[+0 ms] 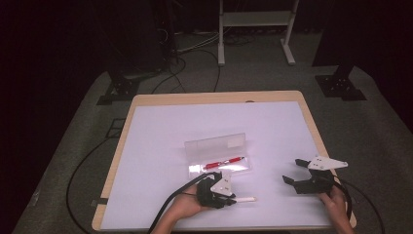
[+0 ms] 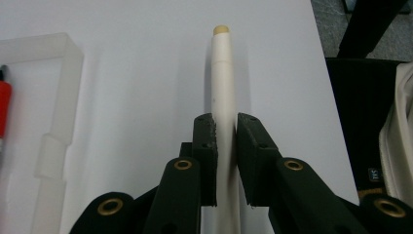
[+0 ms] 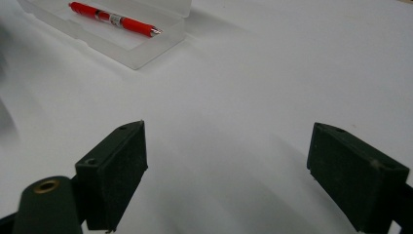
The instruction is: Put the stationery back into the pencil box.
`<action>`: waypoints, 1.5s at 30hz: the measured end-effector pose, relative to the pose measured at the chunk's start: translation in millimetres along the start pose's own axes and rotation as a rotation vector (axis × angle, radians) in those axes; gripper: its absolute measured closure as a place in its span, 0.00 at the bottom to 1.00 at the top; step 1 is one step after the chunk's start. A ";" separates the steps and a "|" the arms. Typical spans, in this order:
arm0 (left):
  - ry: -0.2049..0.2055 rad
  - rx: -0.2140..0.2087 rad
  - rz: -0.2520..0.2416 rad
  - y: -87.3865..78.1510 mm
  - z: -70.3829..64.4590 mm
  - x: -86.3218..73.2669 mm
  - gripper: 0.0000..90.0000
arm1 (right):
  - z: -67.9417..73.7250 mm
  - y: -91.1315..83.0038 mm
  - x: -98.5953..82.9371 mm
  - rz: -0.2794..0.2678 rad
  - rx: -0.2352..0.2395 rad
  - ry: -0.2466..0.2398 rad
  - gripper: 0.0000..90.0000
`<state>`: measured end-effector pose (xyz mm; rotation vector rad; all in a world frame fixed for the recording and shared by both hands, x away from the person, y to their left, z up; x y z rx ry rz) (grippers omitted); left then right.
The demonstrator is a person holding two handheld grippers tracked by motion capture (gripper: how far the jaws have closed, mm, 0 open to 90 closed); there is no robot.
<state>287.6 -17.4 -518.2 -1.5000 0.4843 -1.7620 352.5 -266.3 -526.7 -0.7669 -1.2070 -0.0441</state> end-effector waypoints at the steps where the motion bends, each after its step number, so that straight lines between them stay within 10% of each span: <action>1: 0.000 0.004 0.000 -0.9 1.3 0.1 0.88 | -0.1 0.0 0.0 0.000 0.000 0.000 0.15; 45: -0.094 0.128 -0.055 -16.7 73.0 15.6 0.88 | 0.5 0.0 0.0 0.000 0.002 0.001 0.15</action>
Point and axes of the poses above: each handheld gripper's, and its own axes: y roughly forward along the jaws, x roughly out of its top, z roughly to its left, the point moved 9 cm from there along y, roughly forward along the jaws, and after that the axes turned 14 degrees about x, right-handed, at the moved point
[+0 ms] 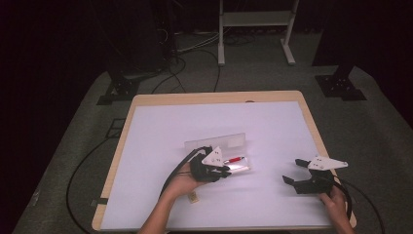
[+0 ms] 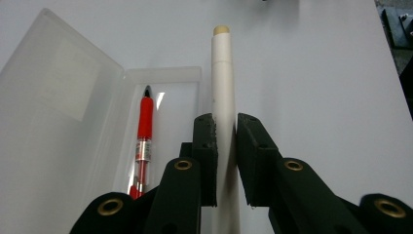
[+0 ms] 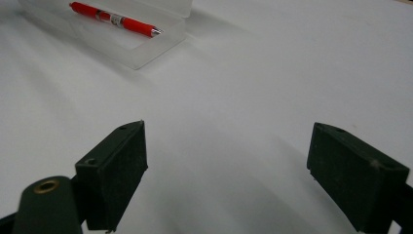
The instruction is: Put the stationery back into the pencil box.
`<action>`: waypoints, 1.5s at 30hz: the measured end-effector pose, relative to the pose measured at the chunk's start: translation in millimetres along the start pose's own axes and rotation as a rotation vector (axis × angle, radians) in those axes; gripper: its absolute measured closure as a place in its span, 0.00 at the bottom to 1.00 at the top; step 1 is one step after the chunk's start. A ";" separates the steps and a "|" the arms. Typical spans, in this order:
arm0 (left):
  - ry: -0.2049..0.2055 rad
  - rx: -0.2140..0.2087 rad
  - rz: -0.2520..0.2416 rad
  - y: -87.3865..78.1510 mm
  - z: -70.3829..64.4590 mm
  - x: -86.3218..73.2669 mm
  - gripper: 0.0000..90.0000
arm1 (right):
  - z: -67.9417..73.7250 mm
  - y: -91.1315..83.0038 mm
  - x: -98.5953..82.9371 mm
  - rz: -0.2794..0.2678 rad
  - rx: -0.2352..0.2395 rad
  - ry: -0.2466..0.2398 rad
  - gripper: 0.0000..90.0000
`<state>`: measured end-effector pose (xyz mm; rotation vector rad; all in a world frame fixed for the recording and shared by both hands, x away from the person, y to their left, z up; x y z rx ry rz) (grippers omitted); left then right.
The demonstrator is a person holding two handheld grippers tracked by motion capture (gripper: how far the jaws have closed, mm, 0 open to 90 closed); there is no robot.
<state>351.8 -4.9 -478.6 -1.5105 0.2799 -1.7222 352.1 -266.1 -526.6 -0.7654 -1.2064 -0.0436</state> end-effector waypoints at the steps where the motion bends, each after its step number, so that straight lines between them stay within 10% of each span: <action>1: -0.002 0.001 0.004 0.4 2.1 -0.4 0.88 | 0.0 0.0 0.0 0.000 0.000 0.000 0.15; 45: -0.076 0.014 0.075 29.7 26.9 -17.6 0.88 | 0.1 -0.3 0.1 -0.003 0.002 0.001 0.15</action>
Point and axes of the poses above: each handheld gripper's, and its own axes: y roughly forward along the jaws, x roughly out of its top, z roughly to its left, the point moved 9 cm from there along y, roughly forward along the jaws, and after that the axes turned 14 degrees about x, right-handed, at the moved point
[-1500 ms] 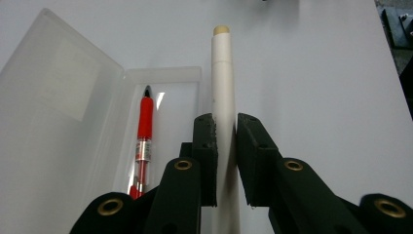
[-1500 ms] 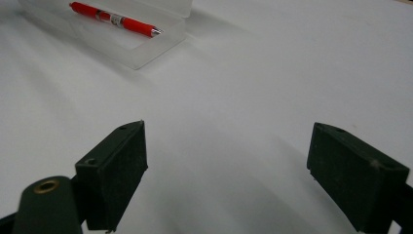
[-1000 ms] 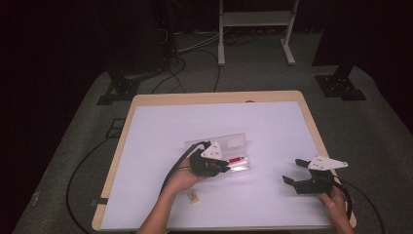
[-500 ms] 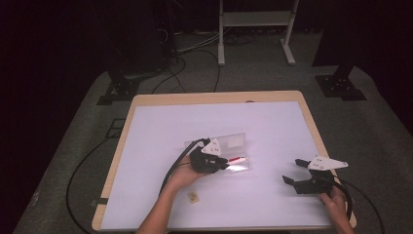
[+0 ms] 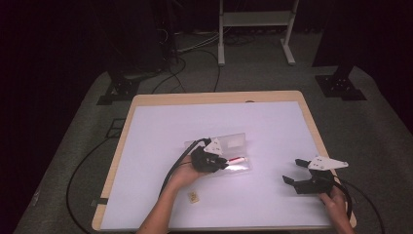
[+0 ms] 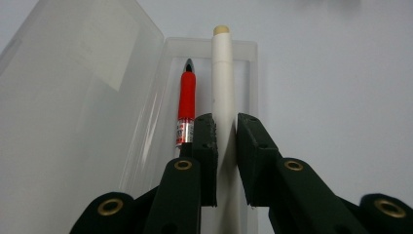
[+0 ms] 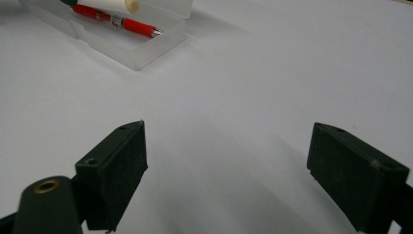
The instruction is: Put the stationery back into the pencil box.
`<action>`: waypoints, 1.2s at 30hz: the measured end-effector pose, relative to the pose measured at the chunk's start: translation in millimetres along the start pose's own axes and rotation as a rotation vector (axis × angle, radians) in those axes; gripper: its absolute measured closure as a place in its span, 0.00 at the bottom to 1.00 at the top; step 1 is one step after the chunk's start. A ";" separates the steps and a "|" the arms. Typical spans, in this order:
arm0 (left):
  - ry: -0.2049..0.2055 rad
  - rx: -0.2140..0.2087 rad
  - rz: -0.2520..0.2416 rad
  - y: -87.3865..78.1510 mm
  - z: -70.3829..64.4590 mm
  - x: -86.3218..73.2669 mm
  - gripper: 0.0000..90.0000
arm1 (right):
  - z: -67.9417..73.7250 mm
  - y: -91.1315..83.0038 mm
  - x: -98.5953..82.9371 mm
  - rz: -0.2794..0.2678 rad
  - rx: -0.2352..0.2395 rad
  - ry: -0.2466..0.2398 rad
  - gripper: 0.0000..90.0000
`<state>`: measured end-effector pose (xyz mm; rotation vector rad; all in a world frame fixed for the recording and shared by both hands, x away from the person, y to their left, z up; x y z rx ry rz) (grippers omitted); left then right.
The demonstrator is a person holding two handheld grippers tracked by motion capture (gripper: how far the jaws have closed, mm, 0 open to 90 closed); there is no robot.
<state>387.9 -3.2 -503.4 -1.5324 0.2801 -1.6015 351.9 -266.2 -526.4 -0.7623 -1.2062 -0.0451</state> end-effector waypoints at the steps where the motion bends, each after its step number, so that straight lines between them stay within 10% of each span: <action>1: 0.009 0.000 0.005 1.2 -0.2 -0.5 0.88 | 0.0 0.0 0.0 0.000 0.000 0.000 0.15; 36: 0.024 0.000 0.076 15.1 -2.1 -6.9 0.87 | 0.4 -0.1 0.1 -0.003 0.001 0.000 0.15</action>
Point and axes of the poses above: each handheld gripper's, and its own axes: y roughly forward along the jaws, x roughly out of its top, z roughly to its left, the point moved 9 cm from there along y, roughly forward along the jaws, and after that the axes turned 14 degrees about x, right-handed, at the moved point
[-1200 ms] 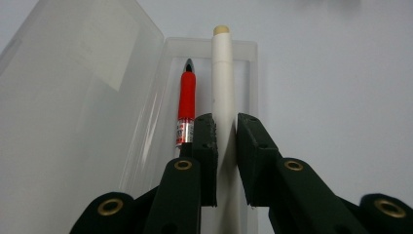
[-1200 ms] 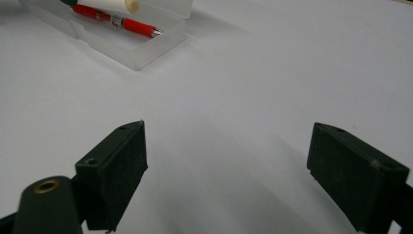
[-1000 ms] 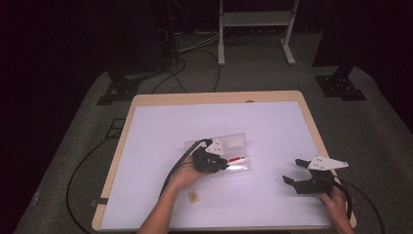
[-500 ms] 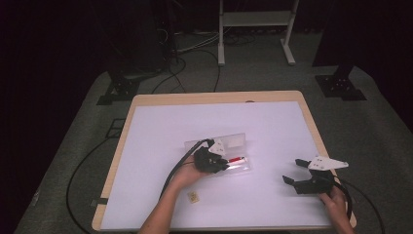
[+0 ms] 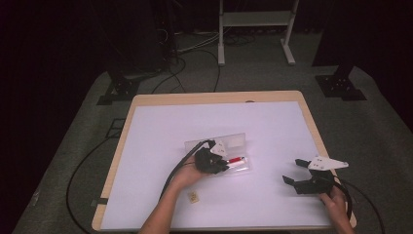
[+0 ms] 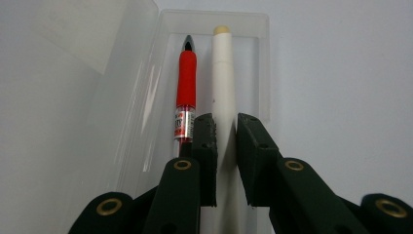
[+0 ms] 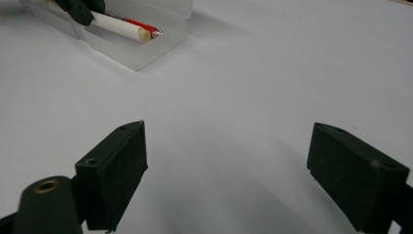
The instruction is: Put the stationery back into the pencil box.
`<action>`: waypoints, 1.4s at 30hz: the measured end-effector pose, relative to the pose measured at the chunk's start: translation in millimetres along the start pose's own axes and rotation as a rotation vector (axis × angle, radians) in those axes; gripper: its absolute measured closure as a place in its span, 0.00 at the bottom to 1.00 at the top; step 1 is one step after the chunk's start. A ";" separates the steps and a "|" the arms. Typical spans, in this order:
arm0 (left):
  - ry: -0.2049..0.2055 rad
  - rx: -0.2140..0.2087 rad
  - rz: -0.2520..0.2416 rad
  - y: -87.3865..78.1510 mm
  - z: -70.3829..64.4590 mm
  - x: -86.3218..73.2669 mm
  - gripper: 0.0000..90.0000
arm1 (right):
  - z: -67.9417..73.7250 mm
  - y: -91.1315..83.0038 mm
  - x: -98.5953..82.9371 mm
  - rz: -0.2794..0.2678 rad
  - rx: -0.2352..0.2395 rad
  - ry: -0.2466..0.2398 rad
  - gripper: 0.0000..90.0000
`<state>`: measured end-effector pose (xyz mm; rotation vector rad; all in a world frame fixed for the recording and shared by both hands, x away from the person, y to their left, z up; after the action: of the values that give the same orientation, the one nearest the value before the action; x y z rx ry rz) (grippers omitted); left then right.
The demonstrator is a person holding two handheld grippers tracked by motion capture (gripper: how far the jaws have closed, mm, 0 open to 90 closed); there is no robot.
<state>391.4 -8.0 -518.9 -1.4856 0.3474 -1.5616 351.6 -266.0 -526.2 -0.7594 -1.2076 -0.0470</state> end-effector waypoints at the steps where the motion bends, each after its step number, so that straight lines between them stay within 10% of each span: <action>1: 0.003 -0.001 0.003 0.4 -0.4 -0.4 0.87 | 0.0 -0.1 0.0 0.000 0.000 0.000 0.15; 42: -0.041 -0.036 -0.094 -30.6 -8.2 9.0 0.75 | -0.2 0.2 0.0 0.001 -0.001 0.000 0.15</action>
<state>372.8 -1.6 -492.6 -1.5792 0.2869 -1.6039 351.8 -265.9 -526.3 -0.7614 -1.2073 -0.0467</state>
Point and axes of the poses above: each handheld gripper's, and its own axes: y roughly forward along the jaws, x roughly out of its top, z roughly to its left, the point moved 9 cm from there along y, roughly forward along the jaws, and after that the axes turned 14 degrees about x, right-handed, at the moved point
